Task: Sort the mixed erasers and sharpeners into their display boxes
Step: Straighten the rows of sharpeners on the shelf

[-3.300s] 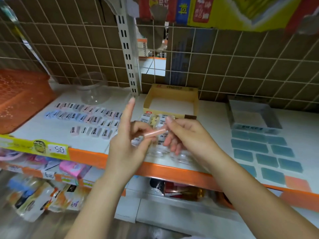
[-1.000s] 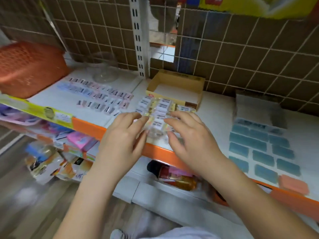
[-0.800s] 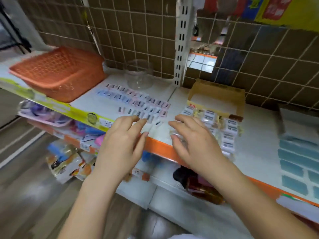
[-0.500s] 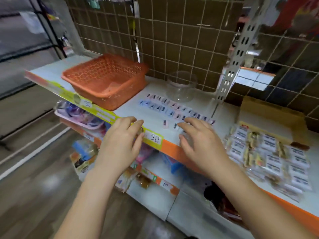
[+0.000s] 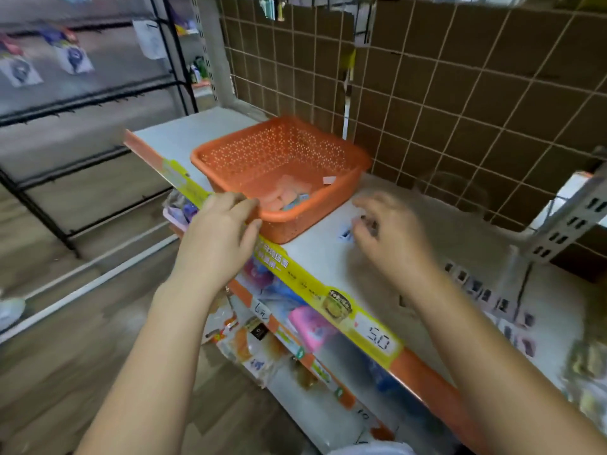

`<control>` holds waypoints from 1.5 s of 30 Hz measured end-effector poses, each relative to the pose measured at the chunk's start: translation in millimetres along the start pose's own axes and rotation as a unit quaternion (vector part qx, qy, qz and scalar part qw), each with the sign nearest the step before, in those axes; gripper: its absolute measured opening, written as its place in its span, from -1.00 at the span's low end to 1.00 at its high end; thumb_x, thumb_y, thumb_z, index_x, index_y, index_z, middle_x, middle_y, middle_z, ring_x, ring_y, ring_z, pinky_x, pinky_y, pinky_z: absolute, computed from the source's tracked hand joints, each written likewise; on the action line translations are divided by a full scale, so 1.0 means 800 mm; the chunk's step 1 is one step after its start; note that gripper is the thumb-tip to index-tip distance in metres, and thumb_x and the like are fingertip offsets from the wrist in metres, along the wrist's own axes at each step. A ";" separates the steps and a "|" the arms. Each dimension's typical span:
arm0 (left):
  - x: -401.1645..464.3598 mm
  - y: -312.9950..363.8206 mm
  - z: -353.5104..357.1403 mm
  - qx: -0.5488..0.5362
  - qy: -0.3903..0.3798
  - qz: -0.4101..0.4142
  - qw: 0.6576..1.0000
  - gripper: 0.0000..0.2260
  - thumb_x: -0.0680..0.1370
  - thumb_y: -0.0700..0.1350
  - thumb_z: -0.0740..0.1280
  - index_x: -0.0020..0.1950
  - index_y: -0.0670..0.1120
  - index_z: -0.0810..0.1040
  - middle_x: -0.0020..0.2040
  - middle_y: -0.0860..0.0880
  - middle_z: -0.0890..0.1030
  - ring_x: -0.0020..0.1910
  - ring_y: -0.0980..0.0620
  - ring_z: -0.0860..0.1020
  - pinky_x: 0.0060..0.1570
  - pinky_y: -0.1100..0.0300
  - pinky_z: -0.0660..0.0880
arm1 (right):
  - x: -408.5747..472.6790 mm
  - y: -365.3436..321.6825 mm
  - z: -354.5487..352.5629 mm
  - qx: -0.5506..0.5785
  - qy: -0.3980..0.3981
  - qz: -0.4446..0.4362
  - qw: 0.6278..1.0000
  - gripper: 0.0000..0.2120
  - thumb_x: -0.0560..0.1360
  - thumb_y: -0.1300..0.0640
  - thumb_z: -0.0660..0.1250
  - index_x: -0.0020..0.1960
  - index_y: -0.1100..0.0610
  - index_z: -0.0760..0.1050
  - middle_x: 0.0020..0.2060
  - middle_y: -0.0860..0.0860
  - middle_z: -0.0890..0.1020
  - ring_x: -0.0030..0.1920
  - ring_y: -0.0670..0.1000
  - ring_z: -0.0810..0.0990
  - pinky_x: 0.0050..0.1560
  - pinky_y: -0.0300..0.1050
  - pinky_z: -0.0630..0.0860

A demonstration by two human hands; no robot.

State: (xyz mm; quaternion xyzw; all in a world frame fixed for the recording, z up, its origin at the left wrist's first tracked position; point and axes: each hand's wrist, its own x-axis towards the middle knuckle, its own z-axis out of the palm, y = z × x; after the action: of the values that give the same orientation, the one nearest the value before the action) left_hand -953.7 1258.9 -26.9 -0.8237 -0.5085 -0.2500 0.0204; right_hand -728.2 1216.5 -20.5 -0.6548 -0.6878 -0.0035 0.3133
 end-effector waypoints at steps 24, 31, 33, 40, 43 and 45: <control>0.248 -0.128 0.073 0.097 -0.539 0.108 0.830 -0.67 0.41 -0.24 0.37 0.16 -0.09 0.50 0.05 -0.08 0.57 -0.04 -0.09 0.55 -0.14 0.13 0.50 | 0.198 -0.045 0.119 -0.076 -0.414 0.205 0.883 -0.66 0.38 0.13 0.44 0.12 0.17 0.52 -0.16 0.00 0.60 -0.32 -0.09 0.55 -0.41 -0.35 0.43; 0.249 -0.127 0.086 0.153 -0.533 0.178 0.813 -0.77 0.46 -0.24 0.31 0.11 -0.12 0.51 0.12 -0.11 0.54 0.08 -0.12 0.53 -0.05 0.10 0.48 | 0.201 -0.041 0.132 -0.039 -0.430 0.232 0.872 -0.75 0.33 0.16 0.50 -0.07 0.09 0.48 -0.18 0.04 0.58 -0.29 -0.04 0.55 -0.36 -0.21 0.44; 0.252 -0.132 0.089 0.136 -0.524 0.187 0.820 -0.88 0.45 -0.22 0.34 -0.04 -0.09 0.50 0.00 -0.09 0.56 0.02 -0.12 0.55 -0.12 0.11 0.47 | 0.204 -0.040 0.134 -0.086 -0.417 0.201 0.882 -0.67 0.29 0.12 0.53 -0.04 0.11 0.46 -0.16 0.01 0.55 -0.17 0.01 0.50 -0.33 -0.21 0.36; 0.264 -0.144 0.087 -0.095 -0.428 0.167 0.883 -0.83 0.34 -0.19 0.50 -0.14 -0.05 0.56 -0.27 0.07 0.52 -0.22 0.07 0.49 -0.26 0.22 0.37 | 0.207 -0.041 0.117 0.045 -0.242 0.205 0.947 -0.61 0.32 0.26 0.49 0.11 0.10 0.49 -0.09 -0.04 0.51 -0.16 -0.07 0.48 -0.22 -0.25 0.41; 0.262 -0.150 0.074 -0.210 -0.359 0.154 0.896 -0.81 0.36 -0.21 0.49 -0.11 0.01 0.60 -0.24 0.13 0.55 -0.21 0.15 0.50 -0.19 0.30 0.39 | 0.199 -0.051 0.104 0.216 -0.171 0.225 0.935 -0.63 0.35 0.32 0.45 0.11 0.06 0.51 -0.06 0.05 0.60 -0.29 -0.12 0.56 -0.31 -0.38 0.49; 0.254 -0.150 0.062 -0.315 -0.345 0.119 0.876 -0.78 0.36 -0.23 0.48 -0.08 0.02 0.62 -0.24 0.14 0.59 -0.27 0.22 0.53 -0.16 0.34 0.44 | 0.191 -0.057 0.097 0.291 -0.126 0.234 0.919 -0.72 0.36 0.36 0.41 0.01 0.13 0.54 -0.12 0.18 0.62 -0.32 -0.07 0.57 -0.32 -0.38 0.52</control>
State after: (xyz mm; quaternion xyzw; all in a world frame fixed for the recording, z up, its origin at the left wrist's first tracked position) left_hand -962.9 1499.4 -8.7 -0.8752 -0.2757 -0.0926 -0.3866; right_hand -794.4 1379.1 2.5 -0.6724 -0.5192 0.3523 0.3926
